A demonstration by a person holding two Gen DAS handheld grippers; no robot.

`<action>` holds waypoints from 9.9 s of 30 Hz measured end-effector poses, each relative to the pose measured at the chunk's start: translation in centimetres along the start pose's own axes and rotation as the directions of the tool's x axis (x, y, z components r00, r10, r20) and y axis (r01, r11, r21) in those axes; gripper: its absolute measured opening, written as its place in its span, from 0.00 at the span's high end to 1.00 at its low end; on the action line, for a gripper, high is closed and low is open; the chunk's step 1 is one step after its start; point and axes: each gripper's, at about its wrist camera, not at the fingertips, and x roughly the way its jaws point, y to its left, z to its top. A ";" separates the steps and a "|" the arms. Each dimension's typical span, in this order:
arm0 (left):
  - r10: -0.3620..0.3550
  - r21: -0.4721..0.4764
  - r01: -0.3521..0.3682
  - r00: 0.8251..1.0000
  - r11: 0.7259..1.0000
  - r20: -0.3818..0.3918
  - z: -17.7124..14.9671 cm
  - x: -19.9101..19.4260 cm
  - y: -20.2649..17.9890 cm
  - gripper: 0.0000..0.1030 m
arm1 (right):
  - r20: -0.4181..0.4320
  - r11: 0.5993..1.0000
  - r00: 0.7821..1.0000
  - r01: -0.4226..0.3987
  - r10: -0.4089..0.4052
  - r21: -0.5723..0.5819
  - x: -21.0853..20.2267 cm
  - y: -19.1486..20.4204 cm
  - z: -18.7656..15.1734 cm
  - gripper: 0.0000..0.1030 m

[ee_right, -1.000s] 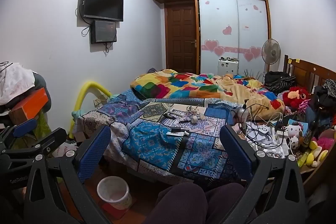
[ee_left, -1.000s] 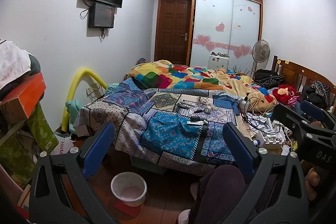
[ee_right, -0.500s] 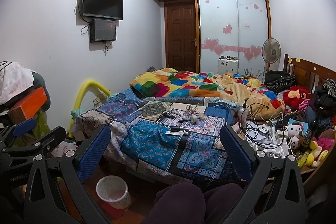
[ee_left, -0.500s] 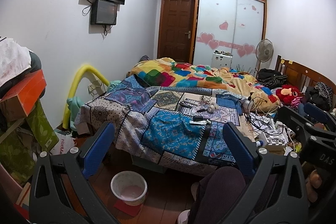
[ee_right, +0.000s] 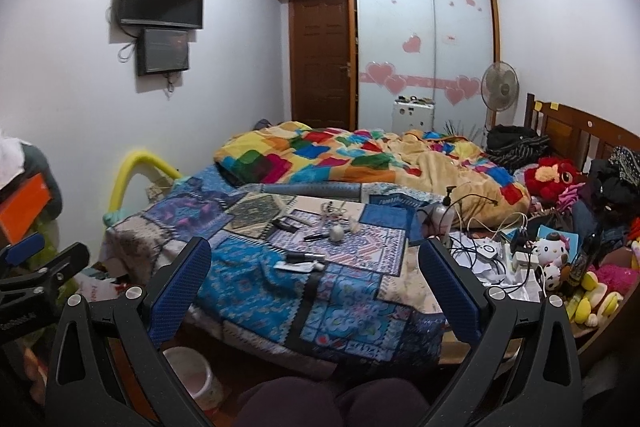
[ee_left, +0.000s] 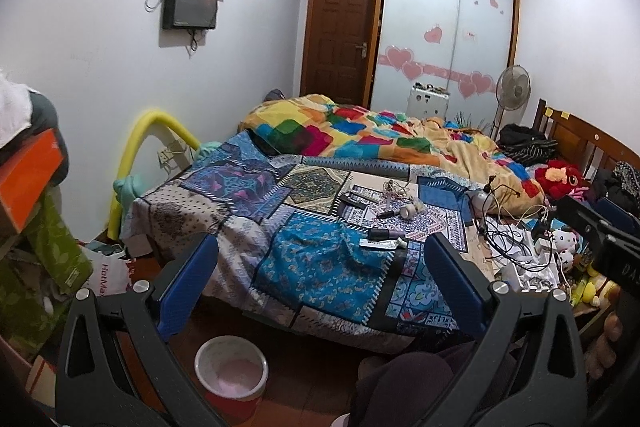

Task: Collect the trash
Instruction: 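Grasp the white ointment tube with the left tool while the right tool grasps the purple bottle, then carry the white tube and purple bottle over the white floor bin, then open the left tool over the bin while the right tool releases the bottle, then move both open tools back over the bed items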

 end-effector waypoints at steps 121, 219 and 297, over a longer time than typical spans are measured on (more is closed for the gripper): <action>-0.139 0.012 0.151 0.936 0.988 -0.324 2.4 29.5 -12.3 0.79 | -0.426 0.948 0.862 -0.317 0.274 -0.031 28.5 -7.7 1.8 0.77; 0.058 -0.253 -0.337 0.695 0.907 -0.717 -19.8 24.7 22.6 0.67 | -0.826 0.736 0.476 -0.667 0.303 -0.114 27.2 25.8 -16.4 0.62; -0.118 0.018 0.140 0.886 0.990 -0.448 -0.9 37.8 -12.7 0.51 | -0.422 0.979 0.885 -0.157 0.198 0.130 32.7 -13.5 0.2 0.46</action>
